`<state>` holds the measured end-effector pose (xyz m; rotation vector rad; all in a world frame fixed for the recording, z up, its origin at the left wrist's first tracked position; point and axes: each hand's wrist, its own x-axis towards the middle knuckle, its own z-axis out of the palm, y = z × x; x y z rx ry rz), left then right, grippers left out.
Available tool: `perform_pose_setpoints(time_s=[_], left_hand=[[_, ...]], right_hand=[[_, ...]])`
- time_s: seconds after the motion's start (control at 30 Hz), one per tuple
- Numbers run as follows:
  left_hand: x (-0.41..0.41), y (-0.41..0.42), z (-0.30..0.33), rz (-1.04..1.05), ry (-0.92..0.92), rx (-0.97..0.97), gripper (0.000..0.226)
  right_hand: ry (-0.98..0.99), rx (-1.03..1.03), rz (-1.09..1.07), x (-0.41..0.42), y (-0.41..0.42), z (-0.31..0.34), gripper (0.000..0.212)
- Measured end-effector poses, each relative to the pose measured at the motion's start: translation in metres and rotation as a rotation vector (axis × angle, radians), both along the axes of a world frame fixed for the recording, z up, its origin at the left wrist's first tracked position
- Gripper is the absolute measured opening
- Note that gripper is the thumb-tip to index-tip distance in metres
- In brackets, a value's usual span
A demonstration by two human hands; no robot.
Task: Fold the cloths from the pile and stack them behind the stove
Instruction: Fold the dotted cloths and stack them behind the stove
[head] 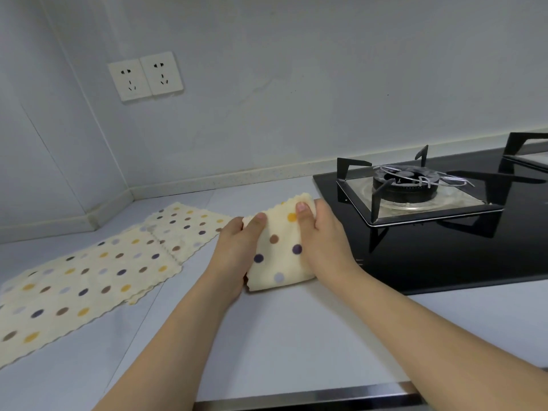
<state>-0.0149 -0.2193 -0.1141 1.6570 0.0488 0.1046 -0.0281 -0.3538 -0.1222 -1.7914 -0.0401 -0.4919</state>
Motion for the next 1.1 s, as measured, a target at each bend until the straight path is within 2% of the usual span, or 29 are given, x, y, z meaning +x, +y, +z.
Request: perform_pose_setpoints(time_s=[0.2, 0.33, 0.47, 0.6, 0.67, 0.77, 0.93, 1.1], left_hand=[[-0.006, -0.014, -0.006, 0.128, -0.363, 0.334, 0.019], [-0.004, -0.011, -0.011, 0.137, -0.411, 0.331, 0.021], [0.003, -0.009, -0.015, 0.131, -0.304, 0.271, 0.024], [0.011, -0.012, 0.005, 0.102, -0.067, 0.240, 0.025], [0.013, -0.016, 0.033, 0.098, 0.018, 0.208, 0.025], [0.014, -0.028, 0.100, 0.069, 0.040, 0.185, 0.025], [0.000, -0.060, 0.208, -0.023, 0.094, 0.198, 0.026], [-0.003, -0.108, 0.257, -0.079, 0.144, 0.191, 0.033]], right_hand=[[0.006, 0.020, -0.056, 0.001, -0.004, 0.000, 0.032], [0.058, 0.010, -0.066, 0.003, -0.006, -0.003, 0.037], [0.141, 0.013, -0.063, 0.009, -0.003, -0.007, 0.039], [0.329, 0.034, -0.035, 0.019, -0.002, 0.016, 0.038], [0.390, 0.087, -0.028, 0.022, -0.005, 0.046, 0.037], [0.442, 0.165, -0.053, 0.019, -0.018, 0.112, 0.035], [0.463, 0.153, -0.124, -0.002, -0.052, 0.215, 0.035], [0.467, 0.132, -0.172, -0.008, -0.103, 0.258, 0.038]])
